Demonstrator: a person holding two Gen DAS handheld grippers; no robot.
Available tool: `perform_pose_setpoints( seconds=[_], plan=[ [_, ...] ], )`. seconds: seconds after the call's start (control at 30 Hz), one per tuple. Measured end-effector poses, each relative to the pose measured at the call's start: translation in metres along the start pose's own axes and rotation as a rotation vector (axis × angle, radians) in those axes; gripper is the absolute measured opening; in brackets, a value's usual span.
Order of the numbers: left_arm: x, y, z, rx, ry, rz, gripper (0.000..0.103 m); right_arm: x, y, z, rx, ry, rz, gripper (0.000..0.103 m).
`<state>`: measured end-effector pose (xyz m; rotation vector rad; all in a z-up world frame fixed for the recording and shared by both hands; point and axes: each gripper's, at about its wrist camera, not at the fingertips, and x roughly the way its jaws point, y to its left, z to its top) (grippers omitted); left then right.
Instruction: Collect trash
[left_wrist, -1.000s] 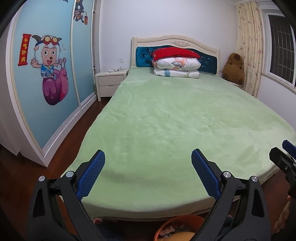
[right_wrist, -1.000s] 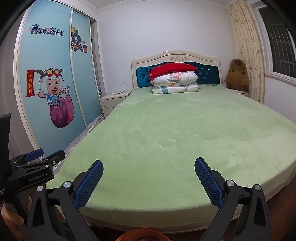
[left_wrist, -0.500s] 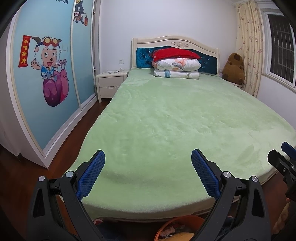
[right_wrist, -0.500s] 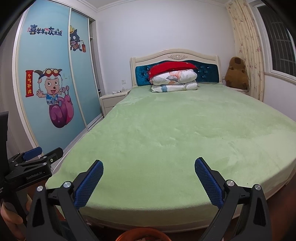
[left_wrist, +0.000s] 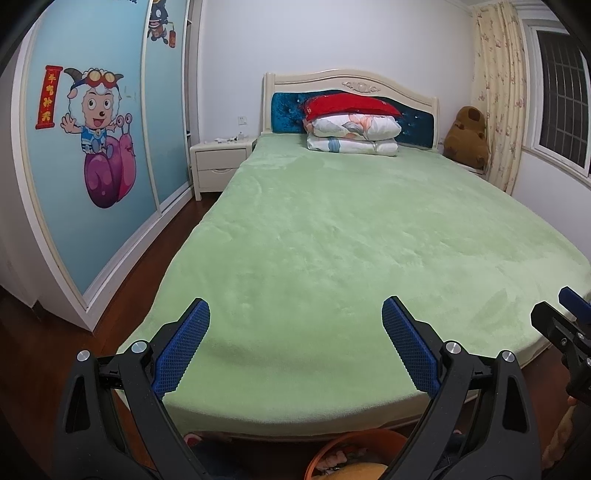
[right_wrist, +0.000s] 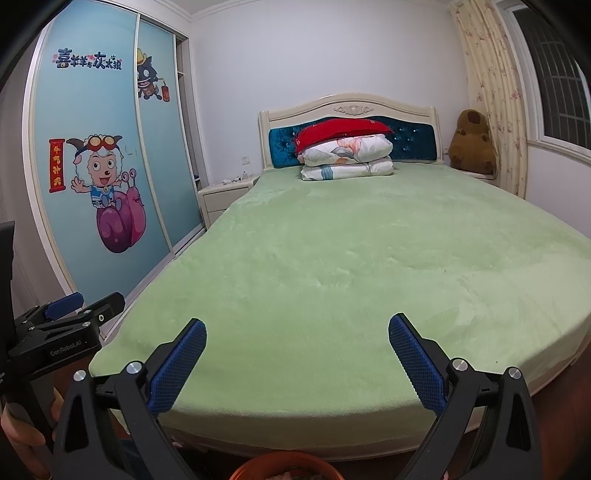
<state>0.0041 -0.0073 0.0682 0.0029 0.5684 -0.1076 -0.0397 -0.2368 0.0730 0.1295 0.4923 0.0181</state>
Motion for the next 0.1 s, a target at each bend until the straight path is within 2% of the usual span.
perform_pose_setpoints(
  seconds=[0.1],
  plan=[
    [0.0005,0.0006,0.0,-0.002,0.003,-0.003,0.092,0.0006,-0.0005,-0.0008,0.005,0.003,-0.001,0.097]
  ],
)
